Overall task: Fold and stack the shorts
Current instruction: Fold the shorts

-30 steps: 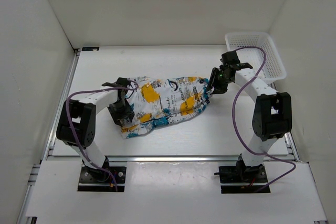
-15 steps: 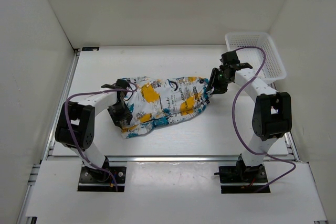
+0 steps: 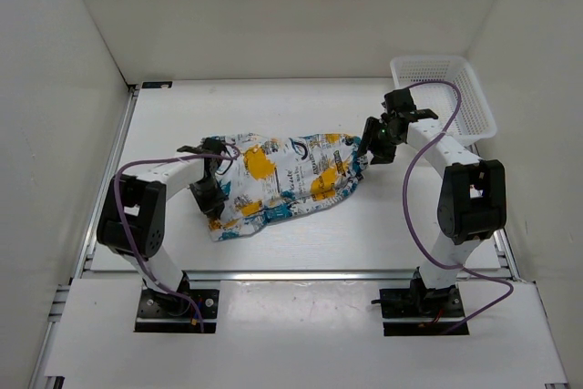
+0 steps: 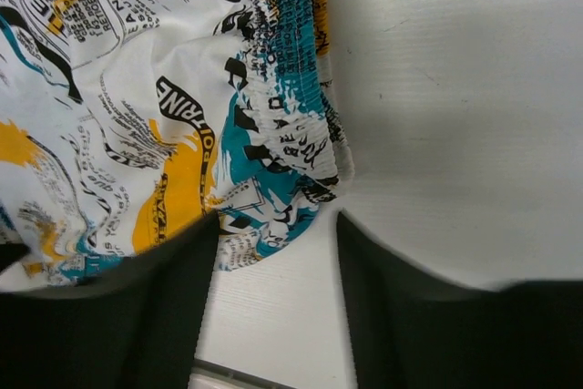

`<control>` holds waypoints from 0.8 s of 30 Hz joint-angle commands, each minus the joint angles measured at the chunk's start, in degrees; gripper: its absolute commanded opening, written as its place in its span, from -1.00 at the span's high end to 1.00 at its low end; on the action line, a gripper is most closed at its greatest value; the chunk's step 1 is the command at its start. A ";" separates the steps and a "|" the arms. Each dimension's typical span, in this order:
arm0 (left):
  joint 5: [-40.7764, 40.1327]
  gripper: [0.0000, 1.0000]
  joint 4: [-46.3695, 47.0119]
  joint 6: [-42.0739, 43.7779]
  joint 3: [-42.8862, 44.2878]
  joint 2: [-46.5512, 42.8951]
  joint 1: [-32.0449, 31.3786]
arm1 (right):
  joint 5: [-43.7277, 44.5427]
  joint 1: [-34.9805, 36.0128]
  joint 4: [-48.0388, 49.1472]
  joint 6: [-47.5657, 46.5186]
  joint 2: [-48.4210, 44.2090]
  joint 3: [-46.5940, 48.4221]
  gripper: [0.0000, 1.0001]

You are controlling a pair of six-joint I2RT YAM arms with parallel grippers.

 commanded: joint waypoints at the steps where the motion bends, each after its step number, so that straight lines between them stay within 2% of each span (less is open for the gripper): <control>1: -0.90 0.78 -1.17 -0.07 2.61 -4.90 -0.29 | 0.53 0.18 0.63 -0.62 -0.07 1.17 -0.28; 2: -0.90 0.78 -2.49 -0.07 2.61 -5.52 -0.29 | 0.53 0.18 0.63 -0.62 -0.07 1.17 -0.45; 4: -0.90 0.78 -4.08 -0.07 4.80 -7.80 -0.29 | 1.15 0.18 0.63 -0.62 -0.07 1.17 -0.64; 8: -1.60 0.78 -7.24 -0.07 8.40 -10.97 -0.29 | 1.15 0.18 0.63 -0.10 0.99 1.69 -0.60; 16: -1.61 0.78 -10.41 0.46 14.47 -10.98 -0.29 | -1.49 0.18 4.93 1.48 7.04 2.22 -0.34; 20: -1.61 0.78 -11.12 0.46 15.18 -11.50 -0.29 | -2.19 0.18 5.56 2.01 9.51 3.45 -0.06; 21: -2.13 0.78 -11.12 0.46 15.18 -11.50 -0.29 | -2.19 0.18 5.56 2.01 10.29 3.45 0.25; 23: -2.13 0.78 -11.12 0.98 15.18 -11.50 -0.29 | -1.67 0.18 6.26 2.71 9.78 3.45 0.61; 24: -2.13 0.78 -11.12 0.99 14.40 -11.50 -0.29 | -1.66 0.18 6.26 2.72 9.77 3.45 0.92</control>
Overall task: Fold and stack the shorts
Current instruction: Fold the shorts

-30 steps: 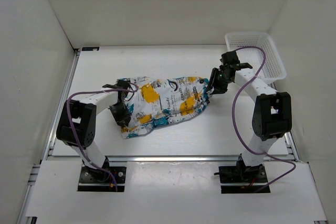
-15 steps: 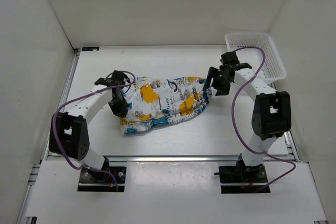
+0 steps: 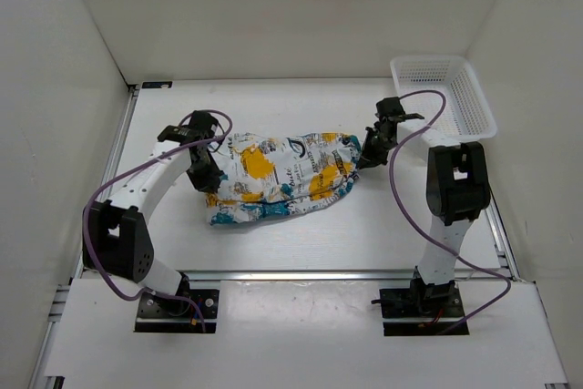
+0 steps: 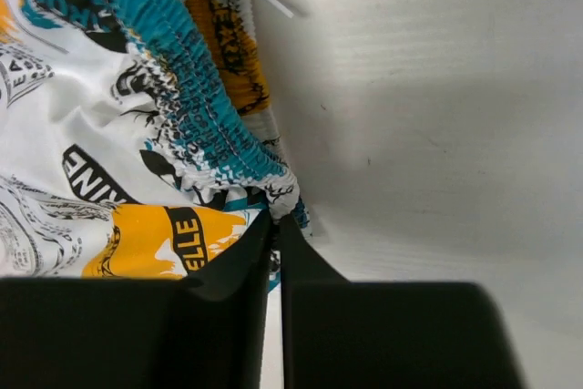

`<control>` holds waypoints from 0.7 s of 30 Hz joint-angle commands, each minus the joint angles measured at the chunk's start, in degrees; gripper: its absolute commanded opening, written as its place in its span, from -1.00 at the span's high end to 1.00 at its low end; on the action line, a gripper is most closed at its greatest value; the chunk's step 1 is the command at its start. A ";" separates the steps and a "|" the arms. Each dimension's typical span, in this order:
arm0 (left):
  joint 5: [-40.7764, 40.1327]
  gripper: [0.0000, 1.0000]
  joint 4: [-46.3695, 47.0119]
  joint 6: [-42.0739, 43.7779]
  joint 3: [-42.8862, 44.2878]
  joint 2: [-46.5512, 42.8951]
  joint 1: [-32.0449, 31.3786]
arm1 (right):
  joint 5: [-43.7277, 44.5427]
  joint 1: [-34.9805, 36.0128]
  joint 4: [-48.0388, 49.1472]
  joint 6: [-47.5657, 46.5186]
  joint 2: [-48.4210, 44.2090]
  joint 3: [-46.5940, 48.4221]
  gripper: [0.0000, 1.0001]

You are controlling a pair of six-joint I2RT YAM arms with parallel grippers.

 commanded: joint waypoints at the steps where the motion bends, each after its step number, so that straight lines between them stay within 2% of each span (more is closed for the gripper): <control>1: -1.63 0.78 -0.75 0.72 0.62 -2.04 -0.29 | 0.06 0.18 2.11 0.84 -1.50 2.14 1.00; 6: -1.11 0.78 1.09 0.72 -1.58 -0.73 -0.29 | 2.44 0.18 2.11 0.84 -5.37 2.14 1.00; 10: -0.50 0.30 2.58 1.25 -2.63 1.29 -0.29 | 3.14 0.18 1.58 0.84 -7.04 2.14 1.00; 12: 0.04 0.30 3.11 1.78 -2.63 1.91 -0.29 | 3.14 0.18 1.58 0.84 -7.04 2.14 1.00; 13: 0.04 0.34 3.72 1.78 -3.16 2.61 -0.29 | 3.14 0.18 1.58 0.84 -7.04 2.14 1.00; 14: 0.04 0.75 3.73 1.78 -3.16 3.14 -0.29 | 3.14 0.18 1.58 0.84 -7.04 2.14 1.00; 15: 0.04 0.80 3.73 1.78 -3.16 3.15 -0.29 | 2.62 0.18 1.58 0.84 -7.04 2.14 1.00; 21: -0.48 0.80 4.25 1.26 -3.69 0.96 -0.82 | 2.61 0.18 1.05 0.84 -7.57 3.19 1.00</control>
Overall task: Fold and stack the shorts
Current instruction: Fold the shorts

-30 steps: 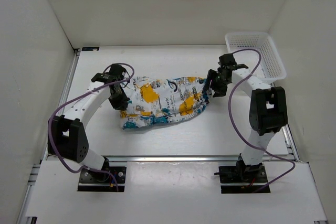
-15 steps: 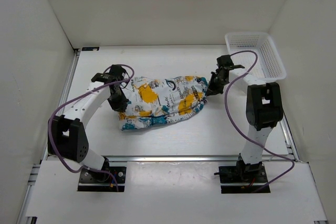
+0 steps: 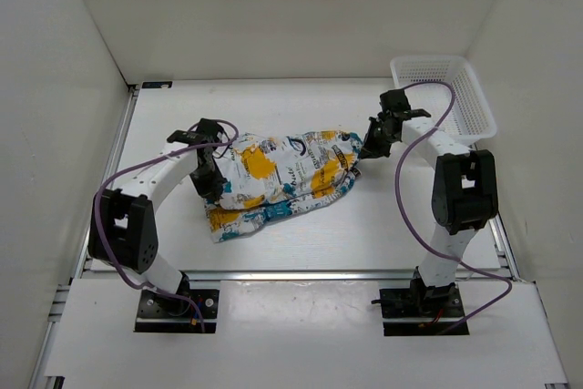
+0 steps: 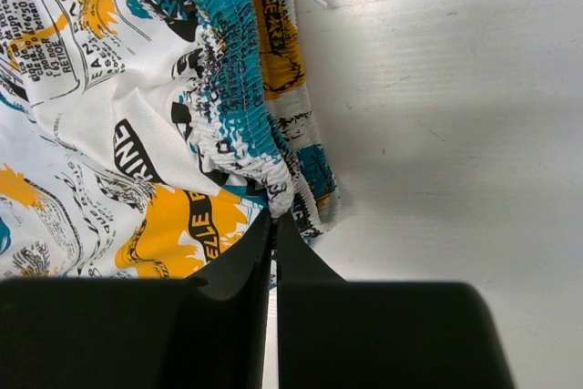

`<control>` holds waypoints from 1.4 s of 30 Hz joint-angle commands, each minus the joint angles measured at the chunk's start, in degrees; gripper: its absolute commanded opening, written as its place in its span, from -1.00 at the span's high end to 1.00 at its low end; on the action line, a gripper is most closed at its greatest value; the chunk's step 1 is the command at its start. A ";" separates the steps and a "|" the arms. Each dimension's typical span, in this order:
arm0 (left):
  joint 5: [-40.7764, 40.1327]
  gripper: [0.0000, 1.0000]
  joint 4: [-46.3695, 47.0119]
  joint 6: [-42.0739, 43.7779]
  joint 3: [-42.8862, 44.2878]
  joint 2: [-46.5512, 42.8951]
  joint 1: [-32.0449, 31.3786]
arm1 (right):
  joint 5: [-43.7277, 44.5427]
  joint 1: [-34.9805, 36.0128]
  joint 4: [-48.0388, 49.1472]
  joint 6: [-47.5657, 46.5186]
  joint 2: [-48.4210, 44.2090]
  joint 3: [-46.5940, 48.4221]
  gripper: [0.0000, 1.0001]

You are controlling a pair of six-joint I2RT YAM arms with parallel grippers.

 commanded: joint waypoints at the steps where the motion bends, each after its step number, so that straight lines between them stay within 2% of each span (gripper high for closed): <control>1: -0.51 0.80 0.65 -0.26 -0.10 -2.83 -0.45 | 0.43 0.05 0.46 -0.06 -2.22 2.69 1.00; 5: -1.04 0.80 -2.77 -0.26 3.75 -5.29 -0.45 | 0.43 0.05 -0.68 -0.06 -2.74 4.61 1.00; 13: -4.29 0.80 -12.61 -0.26 21.40 -9.51 -0.45 | -1.41 0.05 -4.81 -1.11 -5.55 14.28 1.00; 16: -4.29 0.80 -14.21 0.27 23.19 -12.05 -0.45 | -1.42 0.05 -7.09 -1.73 -8.00 15.43 1.00; 18: -1.58 0.80 -14.91 -0.25 21.26 -15.74 -0.45 | -1.42 0.05 -7.79 -2.35 -10.72 14.21 1.00; 22: 3.00 0.80 -14.22 -3.67 11.52 -22.60 -0.97 | -0.28 0.05 -8.33 -2.35 -15.30 6.24 1.00; 23: 4.05 0.80 -13.69 -4.21 6.80 -24.78 -1.84 | -0.27 0.05 -8.33 -2.35 -16.01 4.55 1.00; 27: 6.34 0.80 -8.69 -6.40 -5.24 -27.61 -3.16 | 0.25 0.05 -6.40 -2.35 -16.63 -3.18 1.00; 30: 6.34 0.80 -2.97 -6.94 -11.85 -26.23 -3.17 | 2.27 0.05 -3.85 -1.82 -15.85 -7.85 1.00; 31: 6.34 0.59 -2.09 -6.94 -12.93 -25.08 -3.17 | 2.88 0.05 -3.85 -1.82 -15.23 -8.38 0.94; 32: 6.87 0.36 -2.08 -6.94 -12.94 -23.59 -3.17 | 2.89 0.05 -3.85 -2.34 -14.44 -8.38 0.72; 33: 6.87 -0.12 -2.08 -5.46 -12.94 -20.70 -3.17 | 2.89 0.05 -4.54 -2.35 -13.91 -8.38 0.36; 34: 6.87 -0.24 -2.08 -5.44 -12.33 -19.72 -3.17 | 2.89 0.05 -4.55 -2.35 -13.91 -8.38 0.06; 35: 5.83 -0.27 -3.04 -4.57 -11.28 -19.71 -3.17 | 2.89 0.05 -5.07 -2.35 -15.30 -8.38 -0.27; 36: 3.47 -0.45 -3.66 -3.95 -8.48 -19.71 -3.17 | 4.37 0.05 -5.08 -2.35 -16.10 -7.86 -0.68; 37: 2.40 -0.68 -5.23 -3.95 -6.71 -19.71 -3.17 | 5.51 0.05 -5.77 -2.35 -16.71 -7.16 -0.74; 39: -1.19 -0.68 -6.91 -2.98 -0.85 -18.58 -3.17 | 7.89 0.58 -7.62 -2.35 -17.42 -3.66 -0.76; 40: -2.08 -0.60 -7.61 -2.37 0.93 -17.96 -3.17 | 9.12 0.58 -7.62 -2.35 -17.42 -2.42 -0.76; 41: -2.09 -0.35 -7.62 -2.37 2.34 -17.17 -3.17 | 9.65 0.58 -8.32 -2.35 -17.42 -1.28 -0.71; 42: -2.09 -0.10 -7.62 -1.32 4.62 -16.12 -3.17 | 9.66 1.10 -8.33 -2.35 -17.42 0.21 -0.48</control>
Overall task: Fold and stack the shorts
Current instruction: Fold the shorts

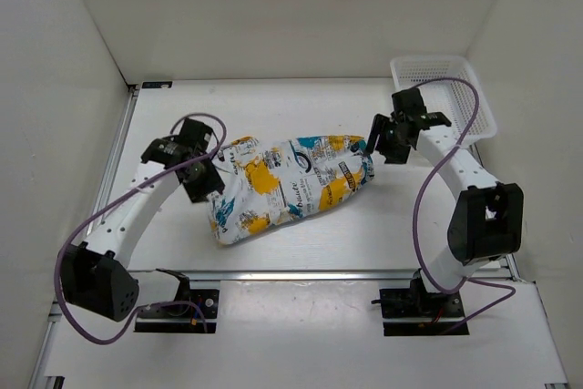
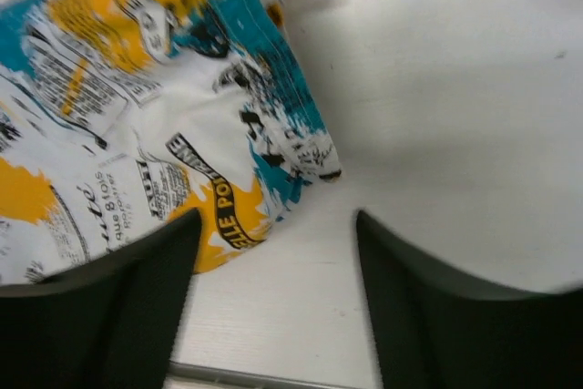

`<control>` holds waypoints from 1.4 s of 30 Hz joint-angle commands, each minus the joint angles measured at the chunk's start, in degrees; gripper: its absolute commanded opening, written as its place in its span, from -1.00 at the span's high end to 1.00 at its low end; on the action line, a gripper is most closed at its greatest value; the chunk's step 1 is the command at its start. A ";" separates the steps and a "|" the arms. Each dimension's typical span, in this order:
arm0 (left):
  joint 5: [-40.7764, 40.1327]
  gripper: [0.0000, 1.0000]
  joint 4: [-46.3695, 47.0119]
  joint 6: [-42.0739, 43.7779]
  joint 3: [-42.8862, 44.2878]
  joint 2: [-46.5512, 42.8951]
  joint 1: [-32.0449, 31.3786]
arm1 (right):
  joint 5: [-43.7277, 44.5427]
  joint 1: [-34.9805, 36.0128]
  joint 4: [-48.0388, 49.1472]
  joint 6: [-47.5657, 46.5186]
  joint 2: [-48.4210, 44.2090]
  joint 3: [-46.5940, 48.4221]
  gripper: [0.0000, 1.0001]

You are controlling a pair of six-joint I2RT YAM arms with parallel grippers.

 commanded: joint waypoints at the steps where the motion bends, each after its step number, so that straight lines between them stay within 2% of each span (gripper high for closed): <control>1: -2.25 0.15 0.97 3.10 6.78 3.40 -0.16 | 3.34 0.73 -0.22 -0.40 -2.67 6.00 -0.25; 2: -0.85 0.40 2.02 3.63 6.79 4.73 -0.16 | 3.34 1.26 -0.22 -0.92 -1.62 6.00 -0.03; 3: 0.30 0.73 4.30 3.63 7.31 6.31 -0.16 | 3.34 1.26 -0.22 -0.93 -0.92 6.52 0.19; 4: 1.09 0.79 5.54 3.63 7.31 9.46 -0.16 | 3.34 1.26 -0.22 -0.93 0.57 6.53 0.34; 5: 2.06 0.79 7.12 3.63 6.79 11.14 -0.16 | 3.34 1.26 0.65 -0.93 1.45 6.53 0.31; 6: 2.07 0.79 8.35 3.63 6.79 12.99 -0.16 | 1.95 0.65 1.36 -0.93 2.59 6.53 0.19; 7: 2.07 0.79 10.10 3.63 6.79 17.18 -0.16 | -1.11 0.12 1.97 -1.54 5.65 8.62 -0.18; 9: 2.77 0.79 11.69 3.63 7.48 21.60 -0.16 | -1.92 0.12 1.37 -2.93 8.65 11.70 -0.19; 12: 3.39 0.79 13.72 4.68 8.11 29.25 -0.16 | -3.85 0.12 1.36 -3.48 13.23 15.05 0.17; 13: 3.39 0.79 13.72 4.69 8.80 30.83 0.37 | -4.48 0.64 2.06 -3.48 15.33 15.58 0.43; 17: 2.34 0.79 14.34 5.83 12.13 36.89 1.68 | -5.71 0.65 4.52 -3.48 18.86 10.86 0.82; 21: 1.81 0.79 14.34 7.67 17.66 41.73 3.71 | -5.71 0.65 8.13 -2.07 19.57 3.99 0.88; 26: 1.80 0.79 12.23 9.60 27.07 48.86 5.38 | -5.71 0.65 8.13 -2.06 16.41 1.70 0.88; 28: 0.67 0.79 11.53 10.31 31.56 51.67 5.99 | -5.71 0.65 7.34 -2.07 13.60 1.70 0.74; 29: 0.66 0.79 10.66 10.31 33.05 52.46 6.00 | -5.71 0.65 6.03 -2.07 12.37 1.17 0.59; 30: 0.14 0.79 9.43 11.01 36.03 52.99 6.52 | -5.71 0.65 6.02 -2.07 9.66 1.17 0.02; 33: -0.48 0.74 7.58 11.63 39.74 53.52 7.05 | -3.34 0.65 4.71 -2.07 5.43 0.46 -0.71; 35: -1.27 0.59 6.87 12.24 41.76 51.33 7.05 | -2.72 0.65 4.09 -2.07 4.89 0.46 -0.81; 38: -1.27 0.39 5.64 12.77 43.17 48.70 7.05 | -2.72 0.65 4.26 -2.60 5.42 -0.59 -0.82; 42: -1.27 0.39 5.02 13.30 41.78 44.66 7.66 | -4.48 0.65 6.71 -2.60 10.86 -0.59 -0.82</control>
